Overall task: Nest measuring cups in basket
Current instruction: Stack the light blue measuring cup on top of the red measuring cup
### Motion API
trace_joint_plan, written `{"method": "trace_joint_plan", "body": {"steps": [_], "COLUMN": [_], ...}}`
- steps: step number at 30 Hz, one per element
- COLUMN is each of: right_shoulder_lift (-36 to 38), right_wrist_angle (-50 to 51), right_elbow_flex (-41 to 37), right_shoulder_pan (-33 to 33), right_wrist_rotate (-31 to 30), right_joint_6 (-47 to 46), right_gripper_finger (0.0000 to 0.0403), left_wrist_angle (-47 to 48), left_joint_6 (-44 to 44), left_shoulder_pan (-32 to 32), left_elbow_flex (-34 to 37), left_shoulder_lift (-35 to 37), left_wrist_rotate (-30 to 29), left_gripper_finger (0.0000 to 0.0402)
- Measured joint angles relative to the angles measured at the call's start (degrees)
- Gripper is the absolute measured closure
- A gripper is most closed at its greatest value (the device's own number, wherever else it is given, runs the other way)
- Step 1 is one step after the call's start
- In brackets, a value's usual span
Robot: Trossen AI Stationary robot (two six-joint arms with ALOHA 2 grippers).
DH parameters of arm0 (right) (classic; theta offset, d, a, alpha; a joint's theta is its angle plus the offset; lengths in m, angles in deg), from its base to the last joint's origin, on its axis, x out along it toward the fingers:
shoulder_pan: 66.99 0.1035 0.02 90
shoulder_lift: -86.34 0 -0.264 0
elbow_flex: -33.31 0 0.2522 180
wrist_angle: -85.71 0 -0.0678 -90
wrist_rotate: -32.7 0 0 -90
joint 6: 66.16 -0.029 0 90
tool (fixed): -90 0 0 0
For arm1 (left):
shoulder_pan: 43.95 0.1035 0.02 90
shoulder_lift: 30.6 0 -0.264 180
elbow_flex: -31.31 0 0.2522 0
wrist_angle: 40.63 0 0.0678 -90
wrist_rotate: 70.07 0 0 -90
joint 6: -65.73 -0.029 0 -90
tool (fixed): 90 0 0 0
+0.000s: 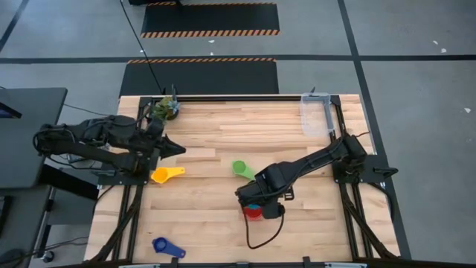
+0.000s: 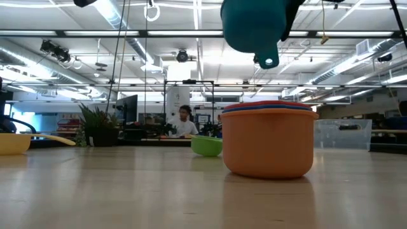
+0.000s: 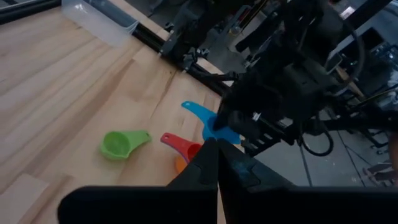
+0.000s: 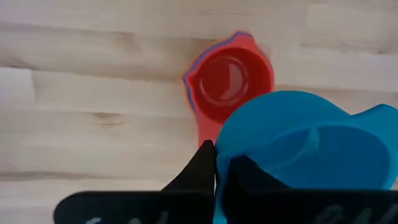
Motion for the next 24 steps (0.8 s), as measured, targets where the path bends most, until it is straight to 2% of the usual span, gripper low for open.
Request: {"method": "trace_joint_plan", "body": {"steps": [11, 20, 22, 24], "right_shoulder_lift": [-4.36, -7.16, -7.16, -7.16], "right_wrist_angle": [-6.43, -5.57, -3.69, -3.81], "right_elbow_flex": [-0.87, -2.15, -2.58, -2.79], "right_shoulder_pan": [0.89, 1.11, 1.11, 1.06], "right_wrist_rotate": [-0.07, -1.91, -0.4, 3.9], "right_joint_6": [6.93, 7.37, 7.08, 6.94], "right_gripper_finger": [0.0395, 0.0395, 0.0395, 0.0384], "left_wrist_angle": [-0.27, -0.4, -0.41, -0.43], "left_joint_6": [-0.56, -0.63, -0.63, -0.72], "left_shoulder_pan": [0.0, 0.0, 0.0, 0.0], "left_elbow_flex": [0.0, 0.0, 0.0, 0.0], "left_shoulder_lift": [-0.01, -0.03, -0.03, -0.02], "left_wrist_rotate": [-0.13, -0.13, -0.13, -0.13], "left_gripper_finger": [0.0398, 0.0398, 0.0397, 0.0397]}}
